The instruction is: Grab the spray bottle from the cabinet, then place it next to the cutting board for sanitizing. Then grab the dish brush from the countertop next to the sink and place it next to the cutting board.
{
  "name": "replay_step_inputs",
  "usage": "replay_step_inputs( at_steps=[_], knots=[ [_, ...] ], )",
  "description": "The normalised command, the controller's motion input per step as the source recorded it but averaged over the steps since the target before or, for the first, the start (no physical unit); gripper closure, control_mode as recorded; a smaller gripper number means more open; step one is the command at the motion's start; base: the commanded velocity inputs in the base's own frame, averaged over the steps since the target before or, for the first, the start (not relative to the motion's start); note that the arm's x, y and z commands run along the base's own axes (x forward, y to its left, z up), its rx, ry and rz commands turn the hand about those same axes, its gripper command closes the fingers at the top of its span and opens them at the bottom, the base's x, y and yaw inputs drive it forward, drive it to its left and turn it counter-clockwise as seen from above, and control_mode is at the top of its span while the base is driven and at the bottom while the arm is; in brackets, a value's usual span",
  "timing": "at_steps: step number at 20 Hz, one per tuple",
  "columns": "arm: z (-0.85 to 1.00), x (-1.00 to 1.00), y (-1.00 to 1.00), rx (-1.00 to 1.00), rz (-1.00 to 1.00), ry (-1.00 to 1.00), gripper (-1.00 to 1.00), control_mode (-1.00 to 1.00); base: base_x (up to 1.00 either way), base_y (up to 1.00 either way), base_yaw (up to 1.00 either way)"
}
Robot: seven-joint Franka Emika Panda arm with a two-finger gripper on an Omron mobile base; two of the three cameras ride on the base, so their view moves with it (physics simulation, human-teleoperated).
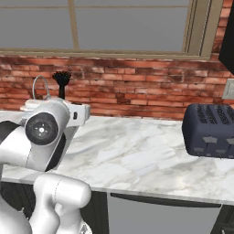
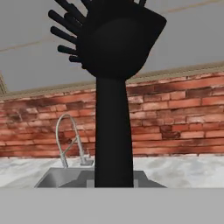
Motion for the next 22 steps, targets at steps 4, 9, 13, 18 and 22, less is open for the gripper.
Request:
replay_step_inputs(
  at_steps=[4,9,13,18,22],
  knots=[
    [0.07,-0.25,0.00,0.01,0.00,-0.04,1.00,1.00,-0.75,0.08,0.02],
    [0.00,0.00,0.00,0.00,0.00,0.00,1.00,1.00,-0.99,0.78,0.25],
    [0.00,0.00,0.00,0.00,0.00,0.00,1.00,1.00,-0.40,1.00,0.50],
    [0.00,0.00,0.00,0.00,0.00,0.00,1.00,1.00,0.00,0.52,0.75],
    [0.00,0.00,0.00,0.00,0.00,0.00,1.00,1.00,0.02,-0.02,0.96]
  ],
)
